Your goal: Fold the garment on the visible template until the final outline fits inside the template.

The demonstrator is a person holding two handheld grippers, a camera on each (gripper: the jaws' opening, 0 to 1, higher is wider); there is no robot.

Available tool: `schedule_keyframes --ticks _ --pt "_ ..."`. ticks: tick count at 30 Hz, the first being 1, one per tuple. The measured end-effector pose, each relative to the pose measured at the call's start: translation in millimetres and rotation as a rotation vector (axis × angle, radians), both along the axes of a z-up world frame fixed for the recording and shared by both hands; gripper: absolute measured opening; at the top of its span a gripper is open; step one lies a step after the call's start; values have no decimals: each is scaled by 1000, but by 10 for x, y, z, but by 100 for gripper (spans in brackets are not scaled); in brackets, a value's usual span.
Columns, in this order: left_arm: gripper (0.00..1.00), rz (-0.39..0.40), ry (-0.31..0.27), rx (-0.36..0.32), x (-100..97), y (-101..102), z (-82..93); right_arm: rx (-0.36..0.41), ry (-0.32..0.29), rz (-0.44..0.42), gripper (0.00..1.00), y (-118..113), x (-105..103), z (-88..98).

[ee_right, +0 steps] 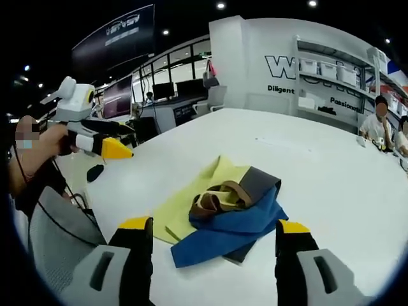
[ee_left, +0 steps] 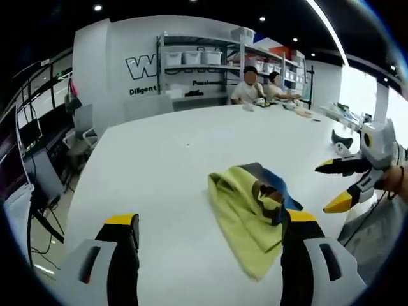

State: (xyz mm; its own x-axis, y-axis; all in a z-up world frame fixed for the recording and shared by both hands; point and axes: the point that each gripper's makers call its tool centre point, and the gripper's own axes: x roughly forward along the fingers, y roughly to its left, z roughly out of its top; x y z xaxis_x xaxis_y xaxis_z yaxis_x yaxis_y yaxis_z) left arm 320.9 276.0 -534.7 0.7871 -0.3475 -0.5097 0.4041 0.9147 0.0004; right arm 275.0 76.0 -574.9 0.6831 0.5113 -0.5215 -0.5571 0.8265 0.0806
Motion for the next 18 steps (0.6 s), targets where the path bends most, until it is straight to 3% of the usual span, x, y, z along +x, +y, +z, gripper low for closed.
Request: schedule_keyframes --ticks 15,18 --pt "85 -61 14 -1 256 -296 -126 4 -18 43 63 128 156 -80" --pt "84 -83 32 0 337 -411 -218 7 0 65 62 188 211 -157"
